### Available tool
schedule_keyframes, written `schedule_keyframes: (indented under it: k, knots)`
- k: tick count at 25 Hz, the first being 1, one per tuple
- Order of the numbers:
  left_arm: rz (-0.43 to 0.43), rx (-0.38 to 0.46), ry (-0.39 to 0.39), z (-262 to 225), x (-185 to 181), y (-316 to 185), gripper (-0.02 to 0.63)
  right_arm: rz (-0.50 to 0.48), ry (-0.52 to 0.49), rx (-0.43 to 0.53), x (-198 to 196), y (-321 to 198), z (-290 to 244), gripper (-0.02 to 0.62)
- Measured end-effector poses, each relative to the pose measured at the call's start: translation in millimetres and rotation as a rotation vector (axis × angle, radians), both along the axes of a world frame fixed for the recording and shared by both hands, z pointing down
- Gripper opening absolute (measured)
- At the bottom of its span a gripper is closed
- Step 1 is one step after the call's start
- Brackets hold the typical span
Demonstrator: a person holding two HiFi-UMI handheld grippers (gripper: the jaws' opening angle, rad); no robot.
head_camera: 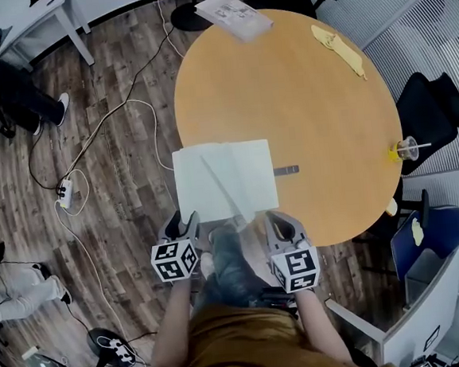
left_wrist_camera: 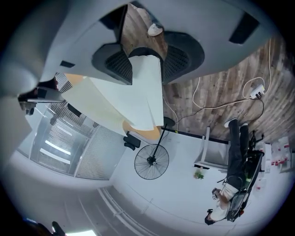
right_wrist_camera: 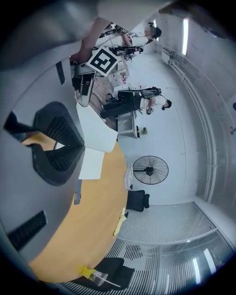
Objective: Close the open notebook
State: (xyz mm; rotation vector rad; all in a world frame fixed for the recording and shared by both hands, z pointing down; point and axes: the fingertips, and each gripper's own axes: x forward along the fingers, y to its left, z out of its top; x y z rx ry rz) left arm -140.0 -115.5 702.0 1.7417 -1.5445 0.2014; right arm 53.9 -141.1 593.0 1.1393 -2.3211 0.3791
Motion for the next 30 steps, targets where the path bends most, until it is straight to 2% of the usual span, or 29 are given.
schedule_keyframes:
  k: [3, 7, 9, 30]
  knots:
    - [-0.015, -0.018, 0.027, 5.7, -2.4, 2.1, 0.216, -0.001, 0.002, -0.006, -1.4, 0.2, 1.6, 0.012]
    - [-0.061, -0.042, 0.116, 12.3, -1.9, 3.1, 0.216, 0.005, 0.001, -0.013, 2.6, 1.1, 3.3, 0.012]
    - [-0.068, -0.047, 0.135, 14.0, -1.8, 3.1, 0.214, 0.01, -0.001, -0.014, 4.4, 1.5, 4.1, 0.012]
    - [-0.071, -0.04, 0.143, 1.6, -10.7, 7.5, 0.148, 0.079, -0.004, 0.037, 24.8, 15.4, -17.2, 0.012]
